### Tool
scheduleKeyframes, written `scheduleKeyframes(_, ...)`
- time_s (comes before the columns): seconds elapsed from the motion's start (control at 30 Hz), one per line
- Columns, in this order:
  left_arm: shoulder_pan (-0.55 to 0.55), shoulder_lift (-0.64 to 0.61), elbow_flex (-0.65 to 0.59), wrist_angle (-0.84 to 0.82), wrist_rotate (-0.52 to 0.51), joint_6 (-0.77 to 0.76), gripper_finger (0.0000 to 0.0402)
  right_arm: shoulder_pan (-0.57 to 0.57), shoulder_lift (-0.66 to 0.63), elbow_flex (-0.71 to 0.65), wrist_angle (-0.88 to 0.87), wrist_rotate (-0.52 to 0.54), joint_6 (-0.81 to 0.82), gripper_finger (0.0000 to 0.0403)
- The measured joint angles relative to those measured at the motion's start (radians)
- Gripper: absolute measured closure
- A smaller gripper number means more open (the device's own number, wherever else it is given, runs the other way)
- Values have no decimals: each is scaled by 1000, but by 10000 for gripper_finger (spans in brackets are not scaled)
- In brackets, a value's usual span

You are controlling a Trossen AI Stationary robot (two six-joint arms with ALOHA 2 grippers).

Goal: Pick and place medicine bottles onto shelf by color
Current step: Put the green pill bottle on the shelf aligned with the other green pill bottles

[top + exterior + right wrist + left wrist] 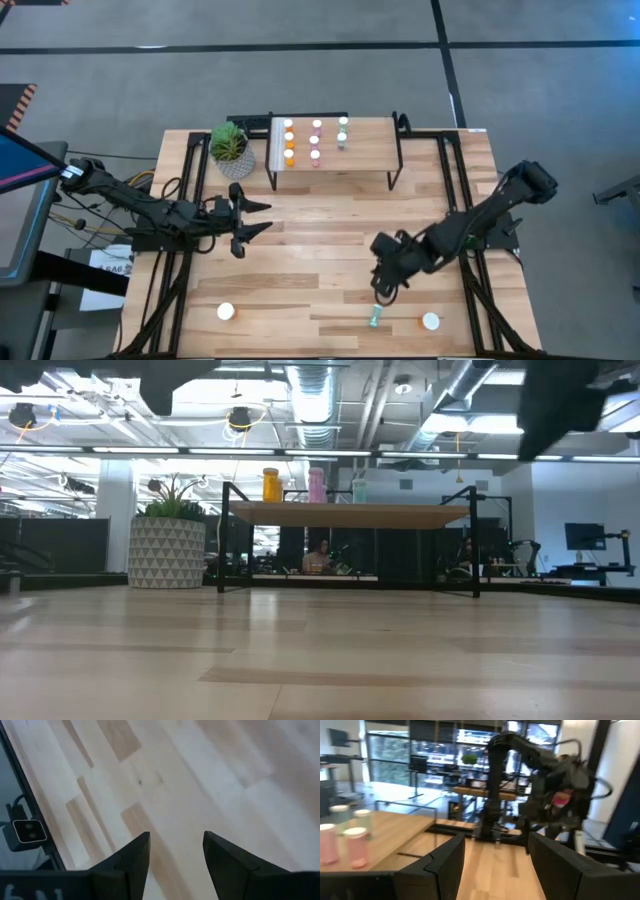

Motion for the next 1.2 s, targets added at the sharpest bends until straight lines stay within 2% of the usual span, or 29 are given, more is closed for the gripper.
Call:
scheduleKeyframes(0.2, 0, 2, 0, -3, 77, -23, 194, 44, 95, 0, 60, -60, 101, 198)
scheduleKeyframes(0.37, -18, 54, 0, 2, 136, -83, 194, 53, 140, 0, 135, -64, 136, 198)
scheduleKeyframes(0.53, -75, 166, 1, 32, 116, -148, 194, 63, 169, 0, 177, -69, 217, 198)
scheduleKeyframes(0.77, -170, 349, 1, 166, 85, -226, 194, 85, 192, 0, 143, -102, 463, 198)
scheduleKeyframes(0.97, -235, 425, 9, 213, 46, -277, 194, 133, 192, 0, 144, -98, 593, 198)
scheduleKeyframes(1.2, -266, 441, 45, 207, 15, -269, 194, 214, 192, 0, 246, 43, 668, 198)
